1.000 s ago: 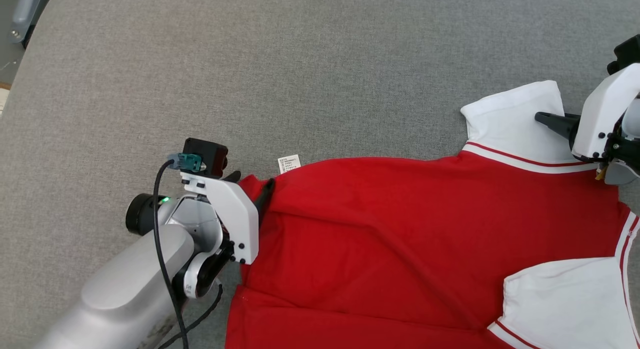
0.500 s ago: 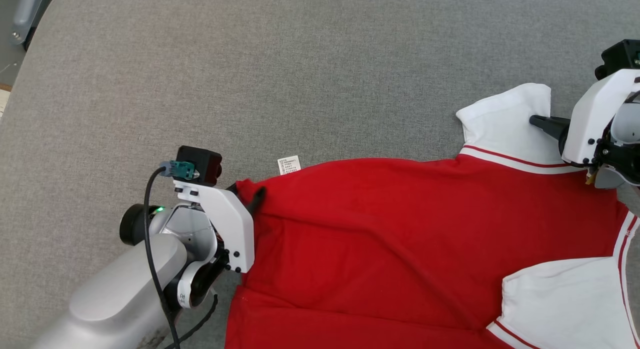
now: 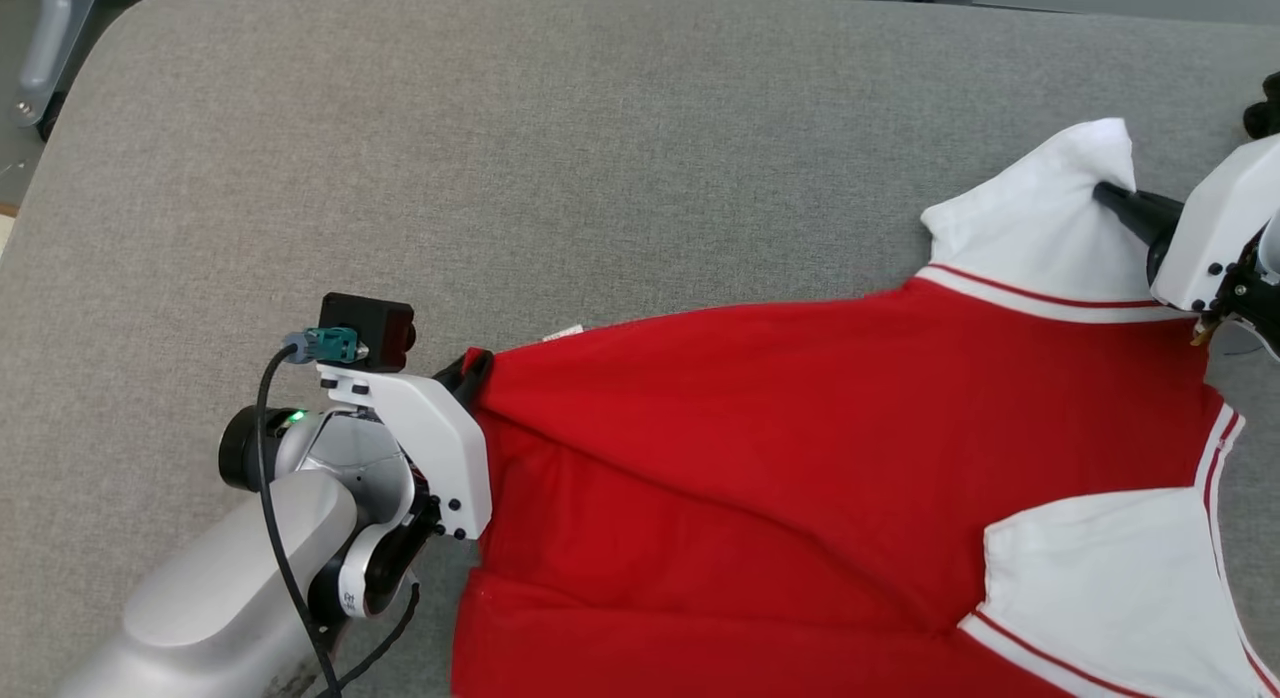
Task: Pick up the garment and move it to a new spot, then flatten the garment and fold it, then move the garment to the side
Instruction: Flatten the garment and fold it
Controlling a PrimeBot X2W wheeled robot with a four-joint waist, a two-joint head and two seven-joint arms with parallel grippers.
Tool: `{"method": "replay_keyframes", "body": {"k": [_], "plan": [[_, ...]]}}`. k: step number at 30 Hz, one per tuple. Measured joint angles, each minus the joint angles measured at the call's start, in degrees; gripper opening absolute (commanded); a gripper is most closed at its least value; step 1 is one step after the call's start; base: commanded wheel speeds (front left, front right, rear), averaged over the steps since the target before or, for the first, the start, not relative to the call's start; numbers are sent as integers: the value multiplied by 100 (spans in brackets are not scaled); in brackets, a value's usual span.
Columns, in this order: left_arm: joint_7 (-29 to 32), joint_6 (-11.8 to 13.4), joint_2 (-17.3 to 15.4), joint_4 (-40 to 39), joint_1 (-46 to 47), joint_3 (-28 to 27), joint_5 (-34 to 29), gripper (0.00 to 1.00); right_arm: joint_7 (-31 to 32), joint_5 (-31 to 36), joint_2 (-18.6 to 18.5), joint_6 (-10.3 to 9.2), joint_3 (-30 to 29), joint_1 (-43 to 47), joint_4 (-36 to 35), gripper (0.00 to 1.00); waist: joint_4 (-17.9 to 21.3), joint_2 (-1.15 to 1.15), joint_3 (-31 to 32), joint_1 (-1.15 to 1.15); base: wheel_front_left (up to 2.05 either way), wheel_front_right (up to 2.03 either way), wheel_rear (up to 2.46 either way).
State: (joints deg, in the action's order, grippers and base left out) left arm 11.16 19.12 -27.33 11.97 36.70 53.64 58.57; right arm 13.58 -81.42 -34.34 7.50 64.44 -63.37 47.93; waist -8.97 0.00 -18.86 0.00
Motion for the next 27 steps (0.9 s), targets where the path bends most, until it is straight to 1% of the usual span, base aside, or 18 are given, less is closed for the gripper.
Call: {"method": "replay_keyframes", "body": {"k": [3,12,18,21,27], "plan": [[-37,-20,-14,44,-14,-13,4,0,-366,100,3,0,12,-6,85,0,48,0,55,0,0,0,0],[-255,-156,-73,269,-201,-76,79,0,-808,-29,21,0,76,244,-166,0,192,0,330,0,0,0,0],[-316,-193,-137,293,-376,-103,156,0,-948,-102,-84,0,158,477,-468,0,316,0,562,0,0,0,0],[-245,-241,-267,271,-482,-92,215,0,-968,-144,-170,0,231,610,-620,0,384,0,676,0,0,0,0],[-101,-248,-446,201,-719,-68,348,0,-878,-187,-247,0,448,896,-802,0,540,0,859,0,0,0,0]]}}
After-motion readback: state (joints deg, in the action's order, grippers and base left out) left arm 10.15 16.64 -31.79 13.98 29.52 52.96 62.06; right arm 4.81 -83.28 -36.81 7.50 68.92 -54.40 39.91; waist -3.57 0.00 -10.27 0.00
